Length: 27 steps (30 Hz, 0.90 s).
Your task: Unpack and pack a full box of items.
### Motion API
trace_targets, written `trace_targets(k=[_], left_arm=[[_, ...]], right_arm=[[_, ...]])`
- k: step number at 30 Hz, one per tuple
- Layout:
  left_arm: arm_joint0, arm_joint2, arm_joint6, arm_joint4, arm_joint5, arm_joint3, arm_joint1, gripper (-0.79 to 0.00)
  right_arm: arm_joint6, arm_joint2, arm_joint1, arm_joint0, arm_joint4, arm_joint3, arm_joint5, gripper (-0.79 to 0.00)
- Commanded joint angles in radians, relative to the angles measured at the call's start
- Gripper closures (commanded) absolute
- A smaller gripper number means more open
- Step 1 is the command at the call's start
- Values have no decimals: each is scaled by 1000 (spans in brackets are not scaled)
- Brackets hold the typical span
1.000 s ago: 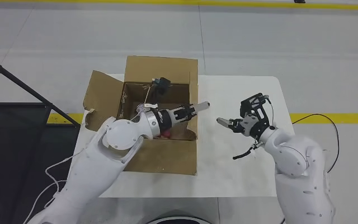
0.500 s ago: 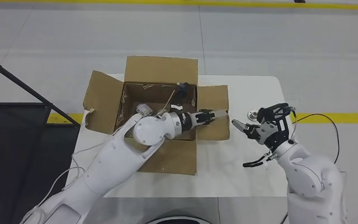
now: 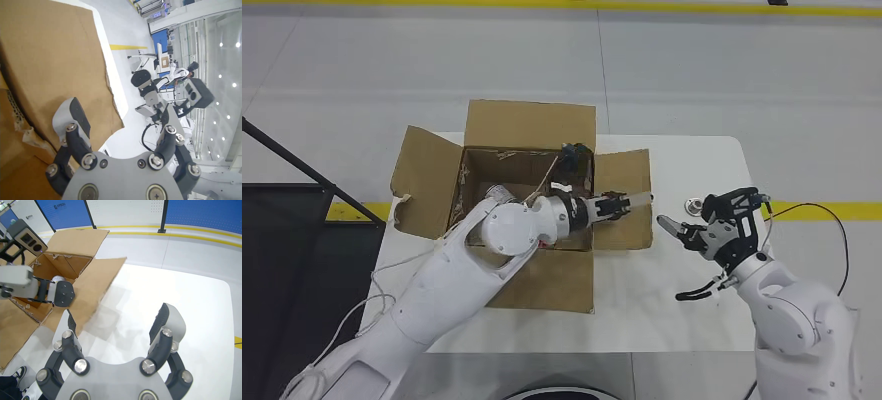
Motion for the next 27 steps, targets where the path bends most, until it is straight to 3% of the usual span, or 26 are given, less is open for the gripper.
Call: trace_targets(k=[1, 6, 16, 21, 27], left_arm=[[39, -77, -5, -3, -14, -88, 16, -785], [171, -299, -41, -7, -21, -314, 57, -785], [414, -702, -63, -99, -90, -605, 95, -785], [566, -961, -2, -205, -152, -659, 98, -785], [725, -1223, 68, -356, -199, -610, 87, -785]], right_arm=[[4, -5, 2, 9, 0, 3, 7, -785], [12, -20, 7, 45, -4, 2, 22, -785], [91, -113, 15, 177, -37, -20, 47, -785], [132, -166, 15, 252, -45, -16, 78, -785], [176, -243, 15, 334, -49, -9, 87, -785]])
